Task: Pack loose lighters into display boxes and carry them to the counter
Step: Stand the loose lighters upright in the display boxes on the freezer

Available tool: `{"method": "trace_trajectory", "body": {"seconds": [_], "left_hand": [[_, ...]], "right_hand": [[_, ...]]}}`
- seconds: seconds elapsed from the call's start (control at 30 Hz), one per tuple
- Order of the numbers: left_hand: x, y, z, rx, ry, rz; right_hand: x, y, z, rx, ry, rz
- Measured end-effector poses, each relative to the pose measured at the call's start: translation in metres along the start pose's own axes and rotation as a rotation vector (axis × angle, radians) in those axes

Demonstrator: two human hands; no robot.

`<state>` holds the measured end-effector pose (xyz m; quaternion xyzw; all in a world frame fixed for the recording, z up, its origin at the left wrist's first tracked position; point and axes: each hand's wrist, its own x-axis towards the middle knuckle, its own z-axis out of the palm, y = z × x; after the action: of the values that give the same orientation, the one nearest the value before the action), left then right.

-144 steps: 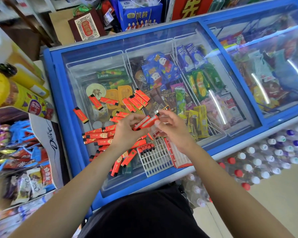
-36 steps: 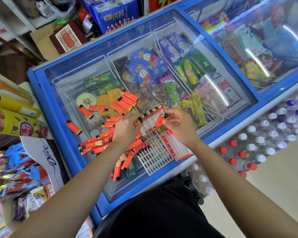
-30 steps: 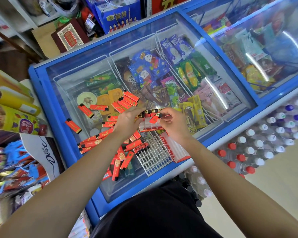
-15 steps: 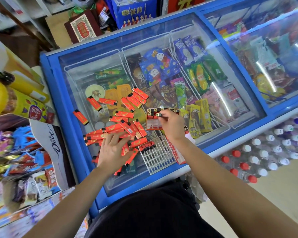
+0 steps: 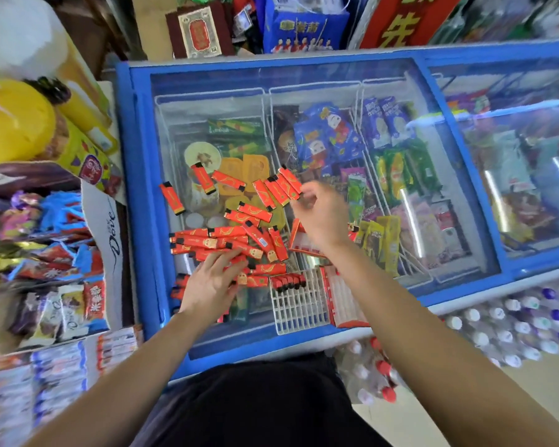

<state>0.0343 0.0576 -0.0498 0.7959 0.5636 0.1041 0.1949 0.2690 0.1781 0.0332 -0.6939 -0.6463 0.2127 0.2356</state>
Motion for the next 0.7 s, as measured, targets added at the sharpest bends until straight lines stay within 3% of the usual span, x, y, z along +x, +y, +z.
{"method": "trace_trajectory", "body": {"seconds": [0.27,0.47,0.7], "left_hand": [[0.006,-0.012,0.0,-0.089,0.034,-0.057],[0.004,-0.029,-0.011,0.039,0.09,-0.286],[0.019,-0.05,-0.027,-0.039,0.112,-0.333]], "right_hand": [[0.094,0.006,0.057,-0.336,-0.457,0.22],[0.105,0.005,0.092,-0.344,-0.522,0.181],[0.102,0.0,0.089,-0.254,-0.516,0.177]]}}
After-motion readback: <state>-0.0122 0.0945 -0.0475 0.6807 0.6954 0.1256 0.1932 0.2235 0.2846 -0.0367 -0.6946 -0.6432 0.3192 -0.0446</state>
